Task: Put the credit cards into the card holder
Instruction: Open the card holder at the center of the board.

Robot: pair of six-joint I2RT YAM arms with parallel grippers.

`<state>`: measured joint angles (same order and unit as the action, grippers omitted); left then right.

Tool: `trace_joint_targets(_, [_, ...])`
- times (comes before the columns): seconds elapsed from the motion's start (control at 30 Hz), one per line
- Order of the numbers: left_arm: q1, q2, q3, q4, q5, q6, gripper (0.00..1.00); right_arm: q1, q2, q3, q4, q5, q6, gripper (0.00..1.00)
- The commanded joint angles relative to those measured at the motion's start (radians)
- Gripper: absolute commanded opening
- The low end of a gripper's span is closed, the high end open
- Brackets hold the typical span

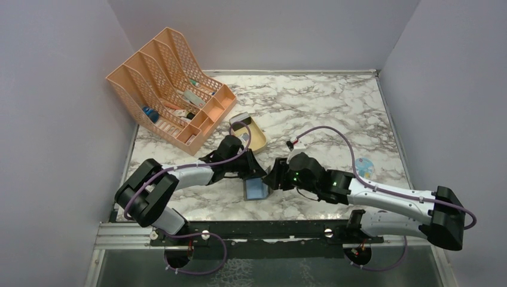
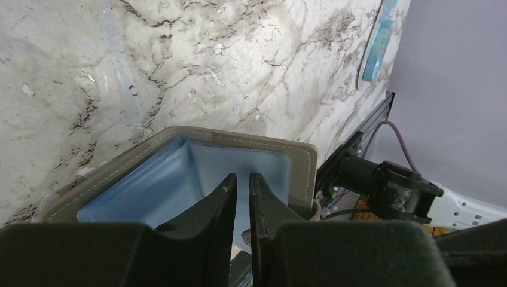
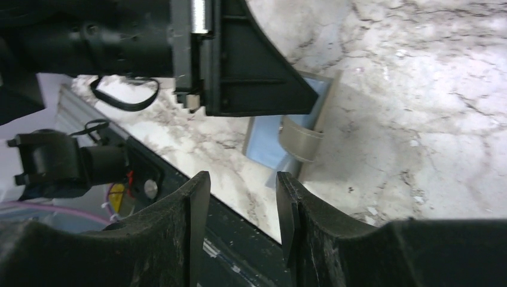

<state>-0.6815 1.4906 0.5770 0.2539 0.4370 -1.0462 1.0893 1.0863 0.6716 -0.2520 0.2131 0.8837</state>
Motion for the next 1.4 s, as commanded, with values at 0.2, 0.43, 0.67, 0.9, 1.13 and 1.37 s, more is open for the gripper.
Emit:
trace_joint_targets(0.2, [-0.007, 0.018, 0.010, 0.042, 0.034, -0.018, 0.17, 0.006, 0.124, 0.016, 0.214, -0.204, -0.011, 0.45])
trace_joint_targets(0.43, [-0.013, 0.011, -0.008, 0.049, 0.027, -0.024, 0.17, 0.017, 0.223, 0.032, 0.182, -0.100, -0.014, 0.45])
trace_joint_targets(0.67, [-0.007, -0.017, -0.031, 0.022, -0.013, -0.018, 0.17, 0.018, 0.236, 0.017, 0.086, 0.043, -0.005, 0.45])
trace_joint_targets(0.9, [0.002, -0.045, -0.034, -0.080, -0.074, 0.028, 0.17, 0.018, 0.219, -0.015, 0.059, 0.090, 0.003, 0.46])
trace_joint_targets(1.13, [0.002, -0.088, -0.044, -0.170, -0.133, 0.067, 0.17, 0.018, 0.248, -0.024, 0.056, 0.101, 0.010, 0.51])
trace_joint_targets(1.37, [0.002, -0.104, -0.075, -0.203, -0.175, 0.081, 0.17, 0.018, 0.303, -0.020, 0.062, 0.099, 0.012, 0.56])
